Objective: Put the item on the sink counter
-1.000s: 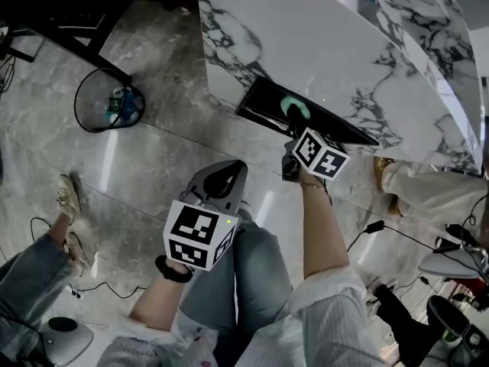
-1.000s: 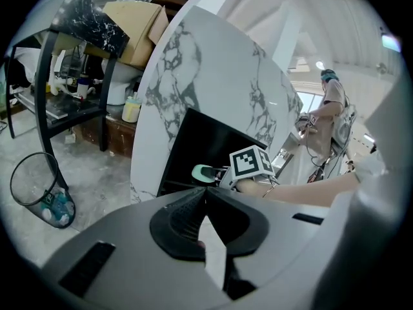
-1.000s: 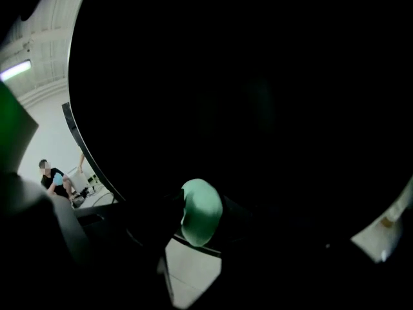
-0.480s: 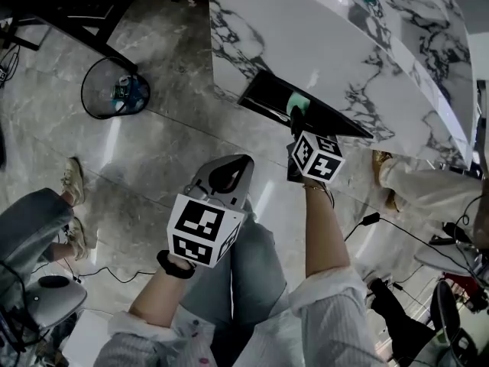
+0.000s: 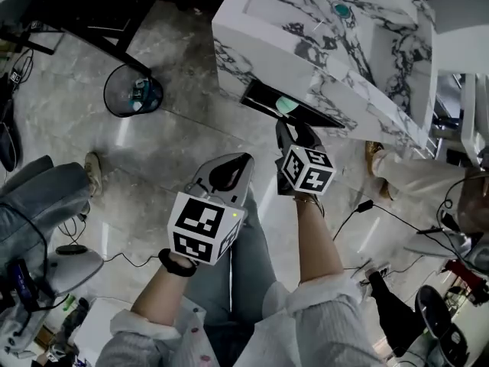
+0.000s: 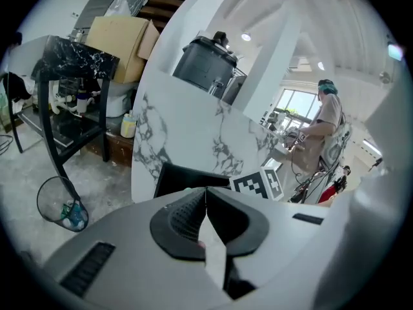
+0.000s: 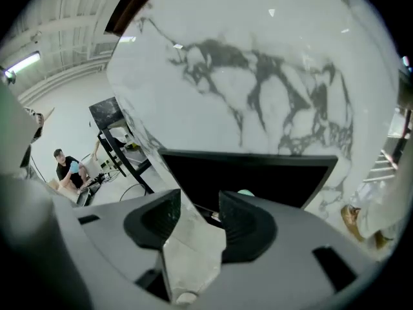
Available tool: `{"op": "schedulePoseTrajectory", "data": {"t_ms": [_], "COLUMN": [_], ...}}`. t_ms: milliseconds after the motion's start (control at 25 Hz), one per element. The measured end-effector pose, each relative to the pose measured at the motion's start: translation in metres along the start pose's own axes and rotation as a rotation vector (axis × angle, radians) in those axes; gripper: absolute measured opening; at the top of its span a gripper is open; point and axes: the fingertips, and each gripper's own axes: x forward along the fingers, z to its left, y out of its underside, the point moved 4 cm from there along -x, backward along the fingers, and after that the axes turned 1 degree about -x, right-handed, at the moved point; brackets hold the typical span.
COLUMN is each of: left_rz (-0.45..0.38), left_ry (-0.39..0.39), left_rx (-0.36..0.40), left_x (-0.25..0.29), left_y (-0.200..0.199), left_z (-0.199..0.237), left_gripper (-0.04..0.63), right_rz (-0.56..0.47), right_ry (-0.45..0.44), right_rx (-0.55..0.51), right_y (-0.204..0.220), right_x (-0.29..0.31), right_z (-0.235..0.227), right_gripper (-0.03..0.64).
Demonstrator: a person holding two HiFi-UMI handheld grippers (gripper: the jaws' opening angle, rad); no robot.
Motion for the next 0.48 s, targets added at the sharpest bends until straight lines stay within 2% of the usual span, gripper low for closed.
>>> {"op": "schedulePoseTrajectory", "data": {"t_ms": [240, 480], "left_rz": [-0.025, -0.062], "left_ry": [0.01, 0.028], "left_rx": [-0.004, -0.005], "left_x": [-0.029, -0.045], "left_y": [-0.045, -0.078], "left_z": [-0.033, -0.064], "left_gripper": [0.018, 0.018], "right_rz": [-0.026, -0.075], "right_ry": [-0.061, -0.103], "right_rx": [-0.024, -0.067], "right_y": [-0.039, -0.085], "right_x": [-0.069, -0.132], "right_z": [0.028, 0.05], "right_gripper": [0.141, 0.144]}}
